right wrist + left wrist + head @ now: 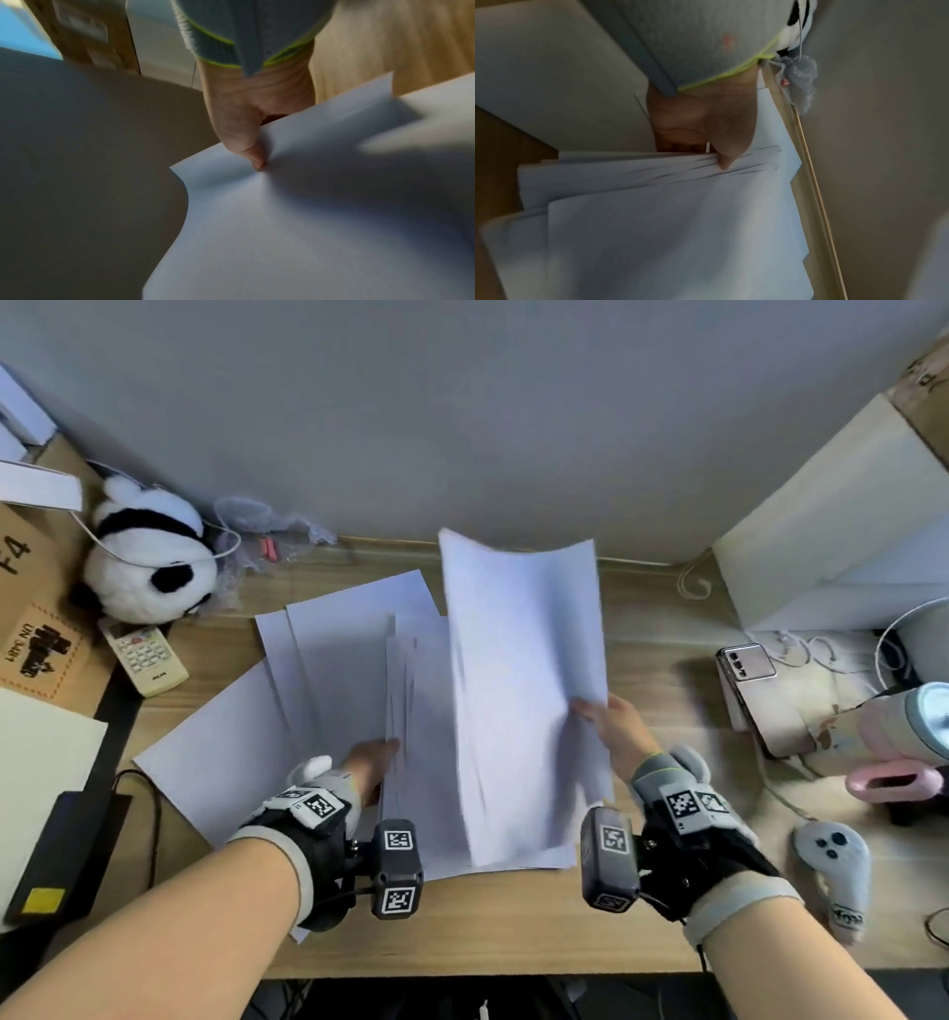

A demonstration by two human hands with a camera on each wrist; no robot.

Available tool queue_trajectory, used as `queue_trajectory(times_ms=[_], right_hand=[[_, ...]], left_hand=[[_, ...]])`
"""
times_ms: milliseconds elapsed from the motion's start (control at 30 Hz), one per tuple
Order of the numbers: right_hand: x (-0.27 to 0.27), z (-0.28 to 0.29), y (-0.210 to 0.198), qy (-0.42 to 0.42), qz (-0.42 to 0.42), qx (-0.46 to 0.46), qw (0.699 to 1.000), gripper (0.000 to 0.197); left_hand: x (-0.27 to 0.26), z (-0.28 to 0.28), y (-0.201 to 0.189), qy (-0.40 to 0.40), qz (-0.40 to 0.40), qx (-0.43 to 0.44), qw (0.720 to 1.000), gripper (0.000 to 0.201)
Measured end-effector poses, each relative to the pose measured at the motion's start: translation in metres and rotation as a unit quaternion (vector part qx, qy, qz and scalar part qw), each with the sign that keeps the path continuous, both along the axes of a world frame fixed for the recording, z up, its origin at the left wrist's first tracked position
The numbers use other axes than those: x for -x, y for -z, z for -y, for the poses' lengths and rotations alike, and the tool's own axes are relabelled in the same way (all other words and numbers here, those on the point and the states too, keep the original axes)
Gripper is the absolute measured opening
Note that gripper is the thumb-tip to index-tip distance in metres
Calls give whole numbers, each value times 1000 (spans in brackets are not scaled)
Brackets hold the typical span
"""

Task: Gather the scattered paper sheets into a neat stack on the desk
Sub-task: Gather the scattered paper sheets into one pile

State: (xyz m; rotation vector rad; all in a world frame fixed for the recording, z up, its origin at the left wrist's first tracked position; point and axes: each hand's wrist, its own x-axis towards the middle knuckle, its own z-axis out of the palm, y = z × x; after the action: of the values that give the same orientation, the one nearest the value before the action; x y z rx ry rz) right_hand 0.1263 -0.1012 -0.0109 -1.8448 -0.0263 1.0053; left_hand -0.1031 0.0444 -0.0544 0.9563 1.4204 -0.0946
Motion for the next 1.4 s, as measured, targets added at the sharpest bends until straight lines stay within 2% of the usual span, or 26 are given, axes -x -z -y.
queue_trajectory(times_ms=[67,133,200,300,400,433,533,567,667,700,733,800,833,900,1000,1067,1133,1200,1267,1333,1400], right_hand=[[8,0,17,-23,20,62,998,12],[13,1,34,-38,33,114,992,26],[15,2,43,-50,50,146,987,26],[20,0,46,-52,37,163,985,17],[25,-3,51,-53,19,162,985,40],[26,-3,52,-54,16,162,985,39],[29,-3,45,-68,-57,160,983,15],[29,-4,43,-76,-85,155,981,18],[24,-9,46,-84,-116,142,979,65],[23,-12,44,-83,-118,129,981,69],[24,-17,38,-79,-120,113,983,58],[26,-28,27,-89,-129,91,983,26],[27,-35,22,-99,-132,86,983,18],[29,-47,20,-110,-107,85,984,27],[36,-62,21,-140,-34,112,983,39],[37,-68,25,-151,-4,129,980,33],[41,-75,29,-150,-13,139,979,14],[46,-82,32,-151,-12,144,978,27],[49,-87,36,-148,9,143,979,31],[52,-93,40,-138,12,145,980,20],[56,-96,38,-145,5,143,979,7]], left_hand=[[2,-1,-2,-32,-12,-5,999,41],[5,-2,-7,-32,-6,19,999,38],[9,-4,-5,-24,-2,48,999,55],[11,-5,-9,-14,14,64,998,66],[10,-1,-11,28,11,46,998,75],[9,0,-12,43,5,34,998,71],[5,1,-13,112,-33,-11,993,54],[4,-1,-13,117,-36,-20,992,54],[2,-9,-22,68,-11,-26,997,55],[2,-12,-24,47,3,-34,998,54],[2,-15,-29,30,16,-39,999,54],[2,-22,-38,-8,43,-54,998,54],[4,-27,-40,-21,50,-57,997,54],[5,-34,-42,-35,69,-55,995,49],[12,-49,-33,-68,70,-80,992,24],[19,-60,-26,-114,24,-116,986,19],[29,-72,-19,-133,-44,-163,977,26],[40,-82,-12,-135,-109,-179,968,31],[47,-87,-4,-144,-131,-166,967,16],[50,-89,1,-139,-150,-150,967,6],[51,-89,5,-128,-134,-115,976,14]])
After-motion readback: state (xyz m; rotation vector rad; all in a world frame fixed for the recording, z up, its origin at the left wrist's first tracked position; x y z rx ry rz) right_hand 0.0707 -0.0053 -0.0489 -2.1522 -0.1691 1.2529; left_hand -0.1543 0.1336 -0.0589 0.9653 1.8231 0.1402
